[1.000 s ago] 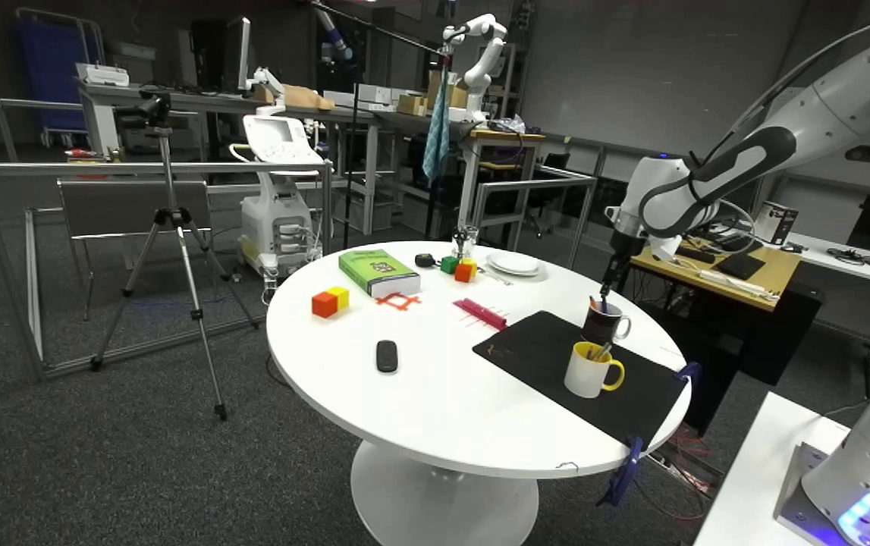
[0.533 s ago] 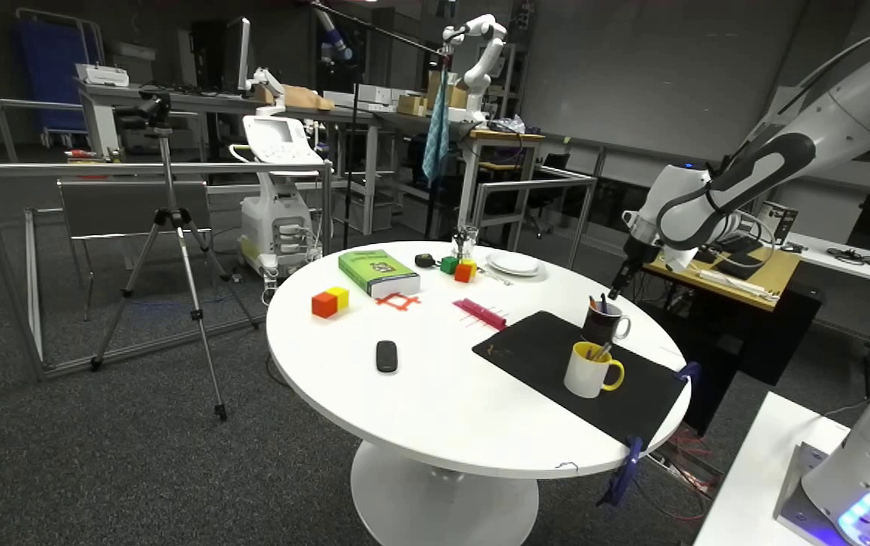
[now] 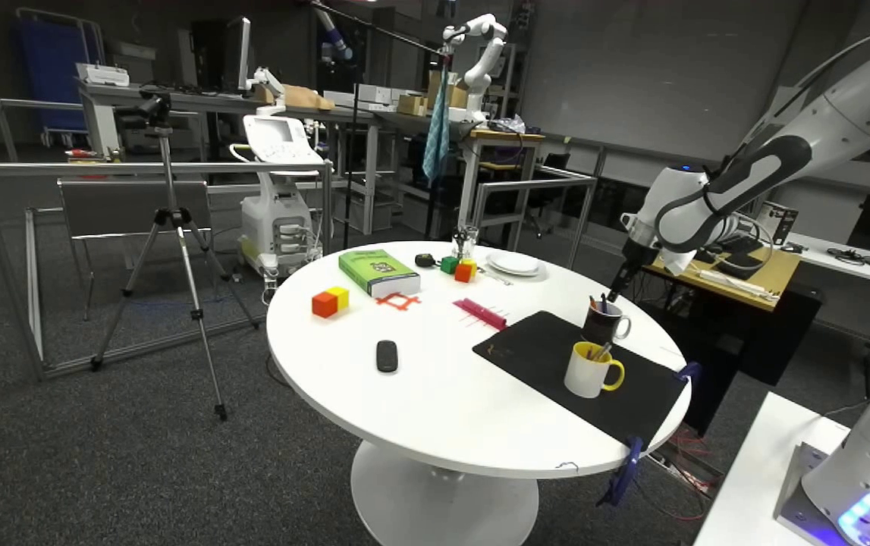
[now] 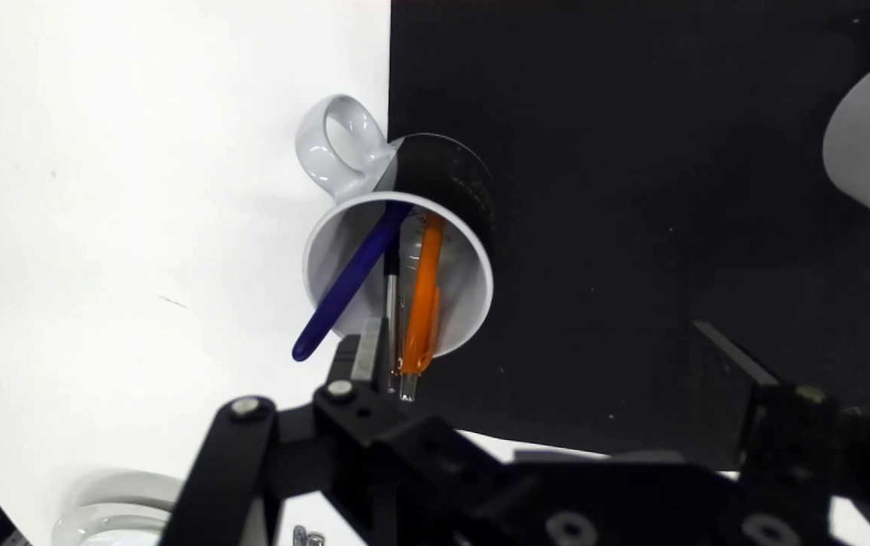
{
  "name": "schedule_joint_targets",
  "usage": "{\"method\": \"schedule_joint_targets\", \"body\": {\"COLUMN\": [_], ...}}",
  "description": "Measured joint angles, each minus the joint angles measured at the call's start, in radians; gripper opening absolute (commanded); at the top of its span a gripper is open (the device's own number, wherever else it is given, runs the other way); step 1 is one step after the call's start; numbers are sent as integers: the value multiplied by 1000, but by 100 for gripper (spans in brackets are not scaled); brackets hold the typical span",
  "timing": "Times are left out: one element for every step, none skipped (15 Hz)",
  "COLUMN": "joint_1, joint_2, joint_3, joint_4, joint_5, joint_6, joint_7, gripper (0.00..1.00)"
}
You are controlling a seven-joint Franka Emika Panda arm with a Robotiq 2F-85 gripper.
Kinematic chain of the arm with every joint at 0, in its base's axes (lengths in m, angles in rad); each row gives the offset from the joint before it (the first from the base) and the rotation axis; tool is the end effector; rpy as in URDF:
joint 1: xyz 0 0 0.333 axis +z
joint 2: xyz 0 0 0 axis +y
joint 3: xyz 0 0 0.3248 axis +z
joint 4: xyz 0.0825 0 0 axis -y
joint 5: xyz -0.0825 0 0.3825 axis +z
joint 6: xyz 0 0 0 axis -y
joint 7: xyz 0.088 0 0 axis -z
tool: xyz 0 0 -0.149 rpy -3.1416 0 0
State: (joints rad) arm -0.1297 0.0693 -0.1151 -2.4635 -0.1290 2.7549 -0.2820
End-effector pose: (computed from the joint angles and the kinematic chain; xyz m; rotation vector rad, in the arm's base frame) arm 0.4952 -0.1208 0.2588 2.9937 0.2286 0.2955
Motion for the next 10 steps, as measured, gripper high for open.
{"method": "schedule_joint_targets", "body": {"joint_1": [0,0,0,0,0,-2,-3,-5,-8,-12], "joint_2": [3,8,16,27,39,54,69,84,98,114], "joint_3": [0,0,0,3,8,16,27,40,55,70], "joint_4": [1,2,3,6,11,20,31,44,60,77], "joint_5": [1,6,20,49,94,142,195,248,299,349], "joint_6": [8,21,39,57,75,88,95,99,103,106], "joint_7": [7,17,23,24,21,17,9,-2,-15,-32], "gripper": [100,100,100,100,100,100,100,100,100,100]}}
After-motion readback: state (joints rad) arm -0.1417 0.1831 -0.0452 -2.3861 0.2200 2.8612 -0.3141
